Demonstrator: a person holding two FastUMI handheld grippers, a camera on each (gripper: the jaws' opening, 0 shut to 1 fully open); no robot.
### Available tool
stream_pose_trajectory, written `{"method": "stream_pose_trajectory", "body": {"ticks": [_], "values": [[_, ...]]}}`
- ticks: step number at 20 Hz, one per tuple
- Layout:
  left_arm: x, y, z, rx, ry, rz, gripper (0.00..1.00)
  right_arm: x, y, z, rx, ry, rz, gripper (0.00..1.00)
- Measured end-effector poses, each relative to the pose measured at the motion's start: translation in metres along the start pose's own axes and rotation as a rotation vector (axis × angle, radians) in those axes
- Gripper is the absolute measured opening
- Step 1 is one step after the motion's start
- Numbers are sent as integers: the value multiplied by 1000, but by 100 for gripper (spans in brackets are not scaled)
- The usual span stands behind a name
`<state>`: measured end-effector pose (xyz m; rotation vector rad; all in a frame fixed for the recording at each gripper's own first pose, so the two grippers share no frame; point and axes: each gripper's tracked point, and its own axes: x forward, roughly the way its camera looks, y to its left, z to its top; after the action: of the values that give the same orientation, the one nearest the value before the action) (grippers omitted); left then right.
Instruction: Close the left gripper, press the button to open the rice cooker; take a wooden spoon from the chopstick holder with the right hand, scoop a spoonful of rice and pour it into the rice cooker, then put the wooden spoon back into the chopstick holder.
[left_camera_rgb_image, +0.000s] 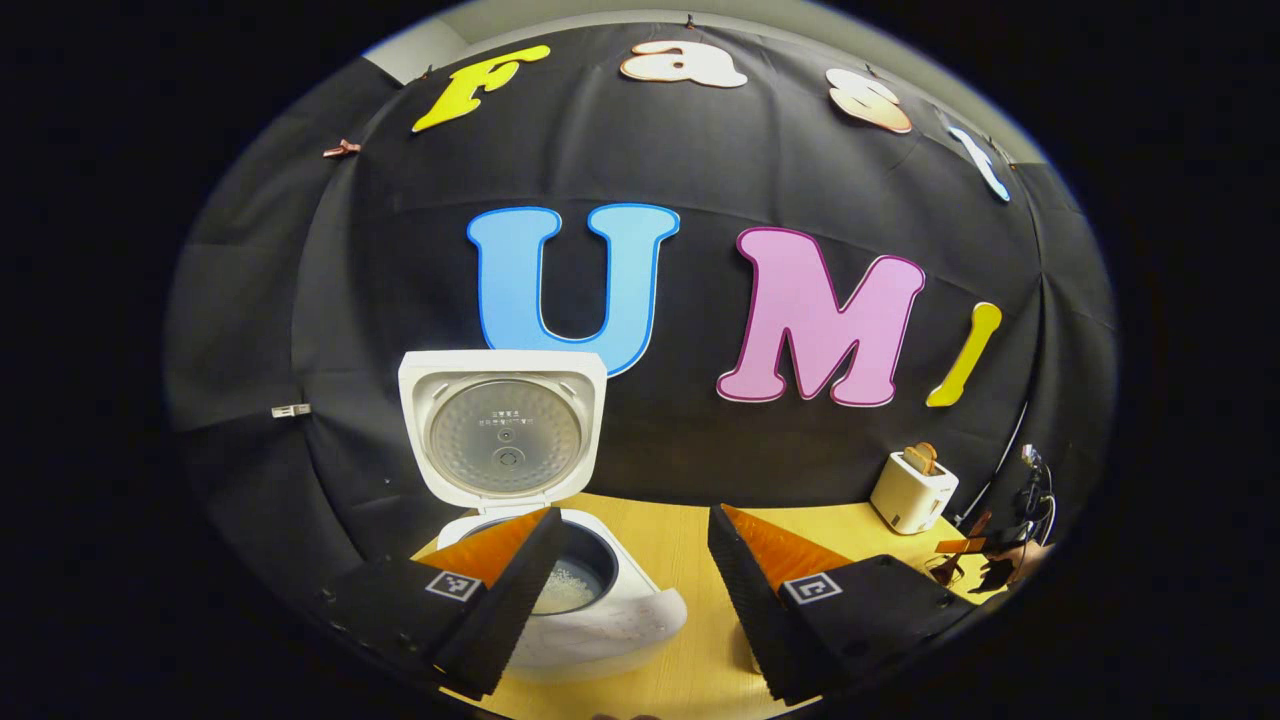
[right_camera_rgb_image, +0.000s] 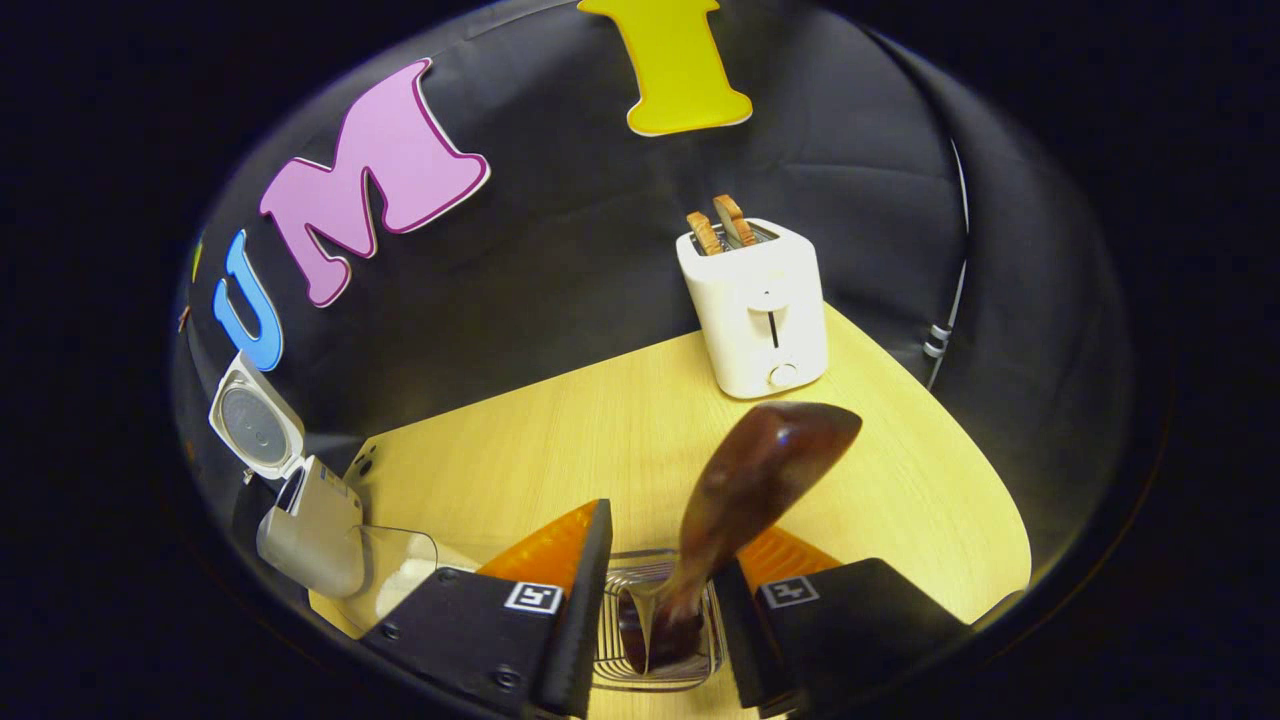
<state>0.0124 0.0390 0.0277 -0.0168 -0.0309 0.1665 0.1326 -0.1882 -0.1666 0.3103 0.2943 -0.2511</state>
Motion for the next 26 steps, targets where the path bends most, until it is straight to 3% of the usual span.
{"method": "stream_pose_trajectory", "body": {"ticks": [1,2,5,9,11,15,19,21,26], "values": [[0,-1,1,-2,-4,-6,94,-10,0,2,-4,-6,3,70],[0,-2,2,-1,-6,-10,94,-15,-2,3,-7,-11,1,71],[2,-4,3,-6,-12,-28,94,-33,-2,3,-8,-18,1,88],[7,-9,12,-21,-33,-55,94,-64,3,16,-29,-84,17,96],[12,-10,20,-18,-50,-71,94,-85,11,32,-16,-124,32,98],[19,-10,34,-28,-77,-87,94,-112,27,28,-91,-62,49,98],[25,-4,48,-16,-101,-89,94,-144,31,51,-438,-166,-55,99],[29,2,56,7,-115,-82,94,-156,47,56,-546,-180,-81,96],[55,33,111,56,-206,-44,94,-181,93,63,-517,-272,-39,94]]}}
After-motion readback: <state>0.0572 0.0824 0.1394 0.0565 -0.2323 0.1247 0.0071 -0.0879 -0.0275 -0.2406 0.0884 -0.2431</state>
